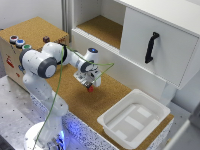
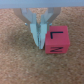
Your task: Slide the pink block to the right
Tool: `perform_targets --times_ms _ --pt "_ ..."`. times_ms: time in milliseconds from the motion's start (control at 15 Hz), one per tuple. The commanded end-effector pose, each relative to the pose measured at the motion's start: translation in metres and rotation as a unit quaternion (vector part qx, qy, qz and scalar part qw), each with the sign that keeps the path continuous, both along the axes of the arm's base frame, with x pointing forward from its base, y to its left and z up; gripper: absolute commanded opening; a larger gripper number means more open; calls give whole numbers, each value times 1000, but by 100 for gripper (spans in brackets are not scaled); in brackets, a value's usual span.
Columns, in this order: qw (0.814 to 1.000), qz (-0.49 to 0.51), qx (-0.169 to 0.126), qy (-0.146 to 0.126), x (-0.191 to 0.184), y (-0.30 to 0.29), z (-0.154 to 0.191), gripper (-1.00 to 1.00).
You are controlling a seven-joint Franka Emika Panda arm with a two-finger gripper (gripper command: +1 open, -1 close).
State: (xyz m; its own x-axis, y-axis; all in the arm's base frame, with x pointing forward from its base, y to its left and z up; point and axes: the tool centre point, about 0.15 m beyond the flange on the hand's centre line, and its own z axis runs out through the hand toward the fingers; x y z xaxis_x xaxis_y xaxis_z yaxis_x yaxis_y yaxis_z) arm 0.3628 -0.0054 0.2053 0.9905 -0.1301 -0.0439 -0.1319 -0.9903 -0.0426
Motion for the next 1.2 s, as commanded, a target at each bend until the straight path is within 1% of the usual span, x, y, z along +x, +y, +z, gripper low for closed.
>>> perform_targets --times_ms 0,400,800,933,1067,1133 --pt "1000 5 13 -14 -19 -44 1 -100" --pt "999 8 19 -28 -11 -70 3 -100" --pt "1000 5 13 -28 -9 -98 6 -100" --pt "999 9 14 -30 -7 -97 10 -100" --pt "999 25 20 -37 -6 -83 25 -100" --pt "999 32 35 -19 -6 -76 36 -100"
